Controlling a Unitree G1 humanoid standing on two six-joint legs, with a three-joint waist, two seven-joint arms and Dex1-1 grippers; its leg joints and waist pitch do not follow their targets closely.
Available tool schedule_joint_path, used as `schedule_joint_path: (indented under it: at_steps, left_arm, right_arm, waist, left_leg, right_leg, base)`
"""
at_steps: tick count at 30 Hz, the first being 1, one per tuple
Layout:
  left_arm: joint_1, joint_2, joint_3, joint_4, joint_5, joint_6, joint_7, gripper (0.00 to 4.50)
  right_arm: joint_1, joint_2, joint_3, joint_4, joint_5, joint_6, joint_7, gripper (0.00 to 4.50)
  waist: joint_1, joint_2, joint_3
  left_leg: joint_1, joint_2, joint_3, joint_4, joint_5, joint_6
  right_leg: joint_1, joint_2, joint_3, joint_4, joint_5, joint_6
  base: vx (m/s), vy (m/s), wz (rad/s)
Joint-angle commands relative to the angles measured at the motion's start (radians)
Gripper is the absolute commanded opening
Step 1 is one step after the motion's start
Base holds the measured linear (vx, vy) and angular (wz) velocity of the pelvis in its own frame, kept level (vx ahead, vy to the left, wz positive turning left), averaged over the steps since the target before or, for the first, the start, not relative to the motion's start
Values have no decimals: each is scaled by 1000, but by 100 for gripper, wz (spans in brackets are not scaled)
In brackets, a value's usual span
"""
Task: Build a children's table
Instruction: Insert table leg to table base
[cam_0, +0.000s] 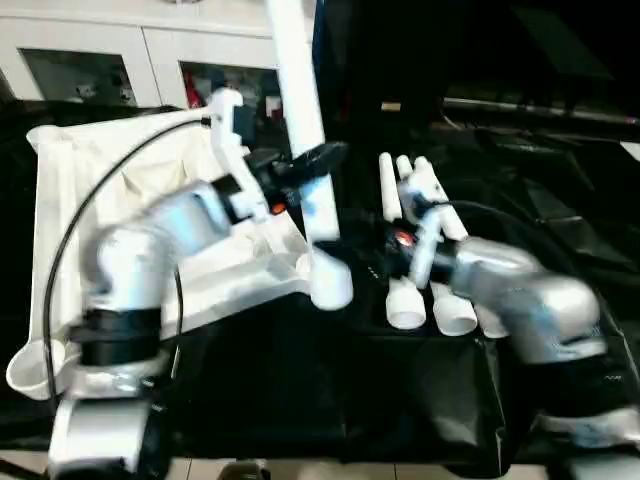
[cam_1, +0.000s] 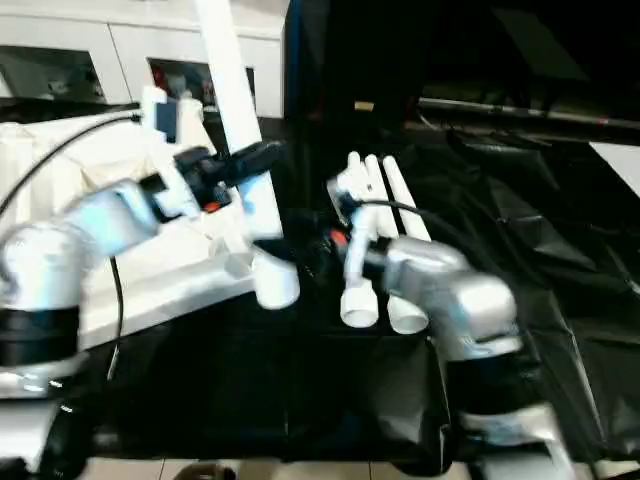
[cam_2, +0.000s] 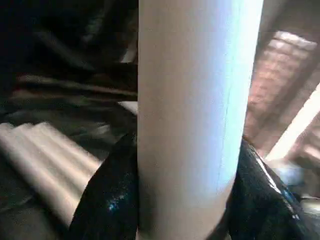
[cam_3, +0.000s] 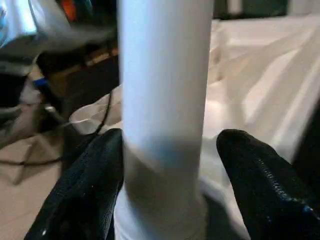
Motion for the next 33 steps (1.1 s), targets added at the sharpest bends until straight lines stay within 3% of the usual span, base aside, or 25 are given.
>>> schedule_joint_path:
  at_steps: [1, 6, 12, 19, 20, 21, 25, 27, 31, 32, 33]
  left_arm:
    - [-19, 3, -12, -41, -32, 10, -39, 186]
    - [-20, 2, -1, -25, -41, 7, -37, 186]
    - [-18, 10, -1, -21, -44, 10, -53, 185]
    - [-23, 10, 1, -8, -34, 3, -46, 185]
    - [-26, 8, -5, 6, -1, -14, -11, 185]
    - [-27, 7, -8, 9, 11, -20, 2, 241]
    - [-42, -28, -27, 84, 141, -97, 148, 262]
    - [-39, -64, -31, 120, 212, -124, 269, 279]
    - [-28, -107, -19, 124, 241, -143, 361, 282]
    - [-24, -122, -13, 122, 244, -152, 384, 282]
    - [-22, -133, -11, 123, 245, -156, 397, 282]
  right_arm:
    - [-5, -7, 3, -14, 8, 27, 3, 286]
    - [-17, -1, 4, -16, 35, 67, 2, 243]
    - [-15, 11, 2, -21, 33, 69, -13, 206]
    - [-20, 27, -5, -11, 25, 48, -35, 198]
    - [-27, 42, -11, -3, 5, 14, -61, 198]
    - [-29, 46, -12, -2, -2, 5, -68, 197]
    - [-45, 65, 1, 24, -94, -80, -157, 196]
    - [-54, 91, 15, 40, -144, -111, -224, 196]
    - [-61, 122, 22, 42, -171, -110, -286, 195]
    - [-64, 134, 26, 44, -184, -112, -308, 195]
    - [-68, 141, 33, 49, -196, -118, -321, 195]
  waist:
    - [-2, 6, -62]
    - [0, 7, -62]
    - [1, 7, -64]
    - [1, 12, -64]
    - [0, 15, -64]
    - [-1, 13, -64]
    - [-1, 19, -64]
    - [-3, 16, -64]
    - [-5, 10, -69]
    - [-2, 8, -70]
    - [-1, -1, -70]
  left_leg:
    - [30, 51, -16, -74, -134, -44]
    - [31, 51, -15, -75, -146, -55]
    - [28, 49, -15, -74, -125, -62]
    - [30, 49, -16, -75, -141, -70]
    - [30, 49, -16, -75, -149, -74]
    - [31, 49, -17, -76, -155, -79]
    - [31, 51, -19, -77, -159, -95]
    - [30, 49, -19, -78, -164, -101]
    - [28, 50, -21, -75, -136, -93]
    - [25, 48, -19, -73, -108, -78]
    - [25, 47, -18, -72, -101, -68]
  right_leg:
    - [39, -83, 47, -73, 5, -188]
    - [37, -83, 49, -75, -29, -177]
    - [40, -82, 49, -71, 11, -170]
    - [38, -82, 49, -72, 3, -170]
    - [37, -82, 49, -73, -3, -169]
    - [37, -82, 49, -74, -6, -167]
    - [37, -82, 49, -74, -2, -157]
    - [39, -83, 51, -77, -7, -141]
    - [44, -82, 49, -71, 41, -142]
    - [45, -82, 49, -68, 84, -151]
    - [46, -81, 49, -69, 96, -152]
  base:
    - [0, 0, 0]
    - [0, 0, 0]
    - [0, 0, 0]
    - [0, 0, 0]
    - [0, 0, 0]
    - [0, 0, 0]
    - [0, 0, 0]
    - [0, 0, 0]
    - [0, 0, 0]
    - [0, 0, 0]
    - [0, 0, 0]
